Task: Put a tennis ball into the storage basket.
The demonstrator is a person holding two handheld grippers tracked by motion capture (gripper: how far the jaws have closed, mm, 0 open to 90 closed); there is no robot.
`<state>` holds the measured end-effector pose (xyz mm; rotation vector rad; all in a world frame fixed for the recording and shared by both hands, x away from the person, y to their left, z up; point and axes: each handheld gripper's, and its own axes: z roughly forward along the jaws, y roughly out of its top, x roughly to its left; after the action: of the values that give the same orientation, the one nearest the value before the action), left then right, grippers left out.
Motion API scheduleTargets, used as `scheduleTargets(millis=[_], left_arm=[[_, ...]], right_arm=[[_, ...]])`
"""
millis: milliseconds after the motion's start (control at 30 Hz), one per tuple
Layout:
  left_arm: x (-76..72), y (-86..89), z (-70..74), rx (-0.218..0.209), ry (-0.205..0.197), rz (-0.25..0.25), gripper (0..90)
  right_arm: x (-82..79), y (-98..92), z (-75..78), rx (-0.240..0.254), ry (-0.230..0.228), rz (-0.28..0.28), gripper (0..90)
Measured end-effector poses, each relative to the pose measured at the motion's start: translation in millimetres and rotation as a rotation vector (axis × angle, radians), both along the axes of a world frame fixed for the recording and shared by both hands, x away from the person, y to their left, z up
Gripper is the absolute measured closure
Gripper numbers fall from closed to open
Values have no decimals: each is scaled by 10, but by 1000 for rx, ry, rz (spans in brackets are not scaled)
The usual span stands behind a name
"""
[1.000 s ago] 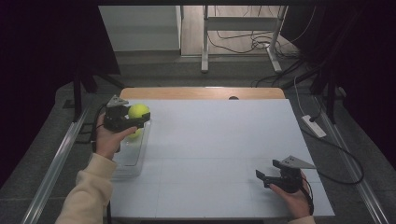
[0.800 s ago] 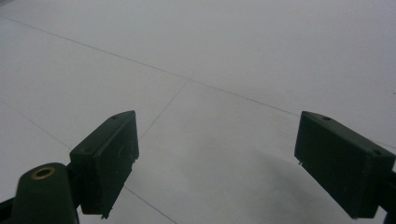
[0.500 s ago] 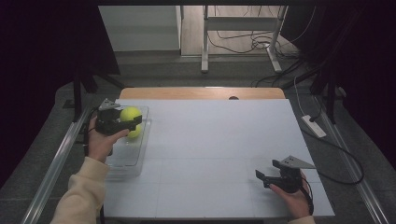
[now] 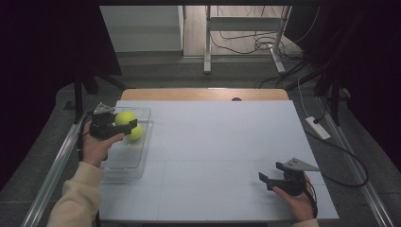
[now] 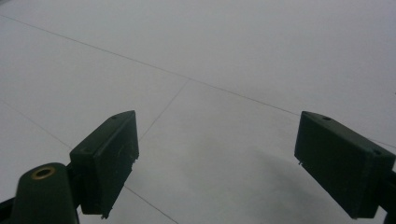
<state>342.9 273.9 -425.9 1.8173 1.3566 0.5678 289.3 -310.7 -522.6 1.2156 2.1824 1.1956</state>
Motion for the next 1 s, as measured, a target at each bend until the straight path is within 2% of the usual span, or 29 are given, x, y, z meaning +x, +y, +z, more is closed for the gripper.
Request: scheduleTargets(millis=[500,1000], left_arm=[[-10,117,-126,8,35,26,264],[3,146,-213,35,78,22,264]], right_arm=[[2,6,-4,-2,1,0,136],[3,4,-6,-3,1,-1,136]])
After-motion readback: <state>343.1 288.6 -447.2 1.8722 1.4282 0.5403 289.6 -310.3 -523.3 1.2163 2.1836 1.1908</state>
